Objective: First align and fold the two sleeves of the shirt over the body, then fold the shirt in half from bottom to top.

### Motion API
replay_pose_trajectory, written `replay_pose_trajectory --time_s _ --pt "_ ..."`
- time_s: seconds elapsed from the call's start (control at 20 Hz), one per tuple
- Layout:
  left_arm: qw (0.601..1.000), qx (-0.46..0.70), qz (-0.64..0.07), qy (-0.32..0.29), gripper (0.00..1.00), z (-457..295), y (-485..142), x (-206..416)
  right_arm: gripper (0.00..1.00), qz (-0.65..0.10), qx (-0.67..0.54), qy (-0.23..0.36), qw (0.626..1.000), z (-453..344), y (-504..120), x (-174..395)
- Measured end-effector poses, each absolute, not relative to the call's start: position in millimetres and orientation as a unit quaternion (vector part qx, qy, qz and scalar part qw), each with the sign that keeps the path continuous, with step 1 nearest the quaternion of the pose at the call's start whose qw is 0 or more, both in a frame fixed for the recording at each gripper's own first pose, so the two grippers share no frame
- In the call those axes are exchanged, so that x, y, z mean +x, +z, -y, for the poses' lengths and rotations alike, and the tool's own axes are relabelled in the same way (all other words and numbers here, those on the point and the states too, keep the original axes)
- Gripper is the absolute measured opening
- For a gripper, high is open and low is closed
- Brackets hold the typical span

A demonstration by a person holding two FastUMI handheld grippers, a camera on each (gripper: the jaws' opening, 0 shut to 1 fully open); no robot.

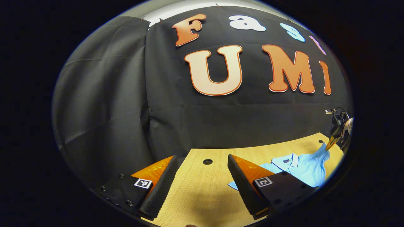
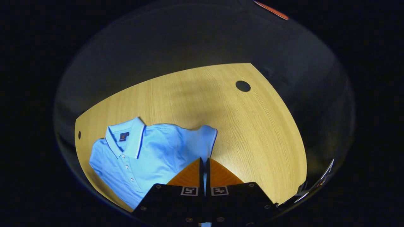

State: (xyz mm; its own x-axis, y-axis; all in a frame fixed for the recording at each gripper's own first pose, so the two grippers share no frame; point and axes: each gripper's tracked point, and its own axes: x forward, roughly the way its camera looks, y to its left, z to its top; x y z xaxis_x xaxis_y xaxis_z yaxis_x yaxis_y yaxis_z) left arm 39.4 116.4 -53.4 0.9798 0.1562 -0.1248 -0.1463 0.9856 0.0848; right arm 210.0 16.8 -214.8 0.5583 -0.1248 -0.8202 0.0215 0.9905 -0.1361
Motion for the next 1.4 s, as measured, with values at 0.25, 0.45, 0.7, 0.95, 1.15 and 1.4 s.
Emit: replay_pose_trajectory --time_s 0.25,0.45,0.7,0.95,1.15,1.4 --pt "0.994 0.030 -0.061 0.088 1.00 -145.7 -50.1 25.6 0.00 -0.457 -0.098 0.008 0.884 -73.4 -198.7 193.0" --pt "0.993 0.034 -0.059 0.101 1.00 -169.0 -50.9 16.6 0.00 -0.453 -0.129 0.047 0.881 -123.4 -198.8 178.9" --pt "0.991 0.035 -0.067 0.113 1.00 -188.0 -59.2 8.3 0.01 -0.455 -0.147 0.103 0.872 -194.0 -211.1 160.0" --pt "0.989 0.029 -0.079 0.124 1.00 -203.1 -72.5 4.4 0.00 -0.470 -0.172 0.135 0.855 -228.4 -242.7 142.8" --pt "0.988 0.019 -0.090 0.122 1.00 -198.3 -78.8 7.2 0.02 -0.470 -0.174 0.164 0.850 -254.1 -262.1 136.3" --pt "0.988 0.033 -0.094 0.116 1.00 -178.6 -75.5 18.3 0.13 -0.479 -0.138 0.214 0.840 -284.4 -264.3 119.0"
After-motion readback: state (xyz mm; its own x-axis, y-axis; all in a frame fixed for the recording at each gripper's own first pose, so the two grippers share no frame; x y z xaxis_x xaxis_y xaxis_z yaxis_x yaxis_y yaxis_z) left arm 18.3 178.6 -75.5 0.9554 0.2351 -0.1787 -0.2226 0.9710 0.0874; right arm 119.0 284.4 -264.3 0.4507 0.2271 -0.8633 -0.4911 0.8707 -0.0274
